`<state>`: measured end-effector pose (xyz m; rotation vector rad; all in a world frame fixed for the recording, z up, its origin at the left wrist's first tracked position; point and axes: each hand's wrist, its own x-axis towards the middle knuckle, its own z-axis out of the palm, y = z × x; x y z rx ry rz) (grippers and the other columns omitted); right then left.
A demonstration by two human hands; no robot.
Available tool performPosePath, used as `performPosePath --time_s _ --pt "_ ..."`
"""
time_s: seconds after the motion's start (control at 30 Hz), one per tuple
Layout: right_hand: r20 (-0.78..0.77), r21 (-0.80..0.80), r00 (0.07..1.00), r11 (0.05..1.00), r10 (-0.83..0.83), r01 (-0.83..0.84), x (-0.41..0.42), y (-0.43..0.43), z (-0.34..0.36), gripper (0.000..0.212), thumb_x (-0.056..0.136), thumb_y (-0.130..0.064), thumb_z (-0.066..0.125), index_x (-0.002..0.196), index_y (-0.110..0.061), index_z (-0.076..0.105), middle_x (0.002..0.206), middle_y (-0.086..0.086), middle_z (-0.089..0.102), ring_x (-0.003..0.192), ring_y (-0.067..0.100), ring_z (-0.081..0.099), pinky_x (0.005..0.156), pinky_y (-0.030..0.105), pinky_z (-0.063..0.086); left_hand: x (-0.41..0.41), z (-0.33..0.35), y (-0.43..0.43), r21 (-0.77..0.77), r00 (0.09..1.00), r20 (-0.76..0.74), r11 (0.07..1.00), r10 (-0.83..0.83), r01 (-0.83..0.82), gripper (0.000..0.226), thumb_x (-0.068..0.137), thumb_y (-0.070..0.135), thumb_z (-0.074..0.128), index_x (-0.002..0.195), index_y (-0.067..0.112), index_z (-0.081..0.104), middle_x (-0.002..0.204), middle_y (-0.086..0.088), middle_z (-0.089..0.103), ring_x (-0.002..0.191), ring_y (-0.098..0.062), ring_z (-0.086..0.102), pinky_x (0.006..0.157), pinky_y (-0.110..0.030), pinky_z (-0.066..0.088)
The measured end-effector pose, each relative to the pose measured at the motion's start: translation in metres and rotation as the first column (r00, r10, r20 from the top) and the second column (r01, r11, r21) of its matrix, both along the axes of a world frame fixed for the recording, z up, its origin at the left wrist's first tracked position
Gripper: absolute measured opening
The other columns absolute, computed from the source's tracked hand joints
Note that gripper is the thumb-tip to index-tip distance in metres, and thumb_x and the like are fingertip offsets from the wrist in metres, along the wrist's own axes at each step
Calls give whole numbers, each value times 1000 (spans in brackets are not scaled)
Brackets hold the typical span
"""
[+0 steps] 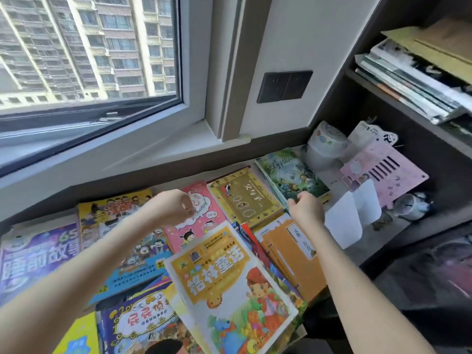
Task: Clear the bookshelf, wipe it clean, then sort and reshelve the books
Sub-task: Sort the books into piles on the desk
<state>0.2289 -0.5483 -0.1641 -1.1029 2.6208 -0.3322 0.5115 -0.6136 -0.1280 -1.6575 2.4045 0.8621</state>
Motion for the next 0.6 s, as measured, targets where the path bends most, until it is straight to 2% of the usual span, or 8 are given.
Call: performPosePath --time_s 0.07,0.13,0.2,0.4,0.47,0.53,0.6 --pt "-33 100 999 995 27 -23 -15 -20 -20 36 101 -25 46 128 -2 49 120 17 61 106 33 59 70 36 45 -2 1 -8 20 995 -71 998 64 -63 24 97 27 53 111 14 67 113 -3 68 93 -16 62 86 -28 49" --pt "-94 179 993 983 67 -50 -33 -38 -41 37 101 -25 46 129 -2 47 119 17 62 105 32 61 68 35 47 -7 0 -19 20 990 -94 994 105 -103 22 97 26 53 109 14 66 110 -3 68 87 -15 59 82 -26 47" --pt "-135 241 987 969 91 -57 -50 -56 -61 39 99 -27 49 131 -4 46 123 15 60 108 32 60 74 36 49 -15 -2 -32 34 990 -83 993 114 -111 20 96 26 54 107 14 66 109 -3 68 87 -15 59 81 -26 47" --pt "-166 401 962 906 216 -134 -91 -85 -115 78 89 -53 56 144 -7 26 144 20 37 125 38 43 94 43 44 -25 -14 -58 47 981 -98 985 168 -164 21 96 28 54 108 15 66 96 2 65 85 -14 62 77 -24 46" --pt "-198 428 946 891 257 -153 -101 -89 -130 76 93 -49 53 145 -4 23 147 25 33 128 43 41 95 46 46 -22 -25 -58 84 973 -108 978 202 -193 21 96 28 55 108 15 66 94 2 65 86 -14 63 80 -25 50" --pt "-223 489 914 850 338 -195 -107 -94 -139 66 99 -35 48 148 -3 17 146 34 29 128 49 39 96 49 47 -18 -34 -58 128 970 -89 969 224 -212 20 95 27 55 108 16 65 96 1 66 86 -14 63 82 -26 52" --pt "-216 522 879 811 425 -263 -109 -100 -138 57 100 -17 41 149 -3 15 137 37 40 120 47 48 88 46 50 -14 -41 -58 161 966 -75 959 248 -234 20 95 27 55 108 16 66 97 0 67 87 -15 64 83 -29 54"
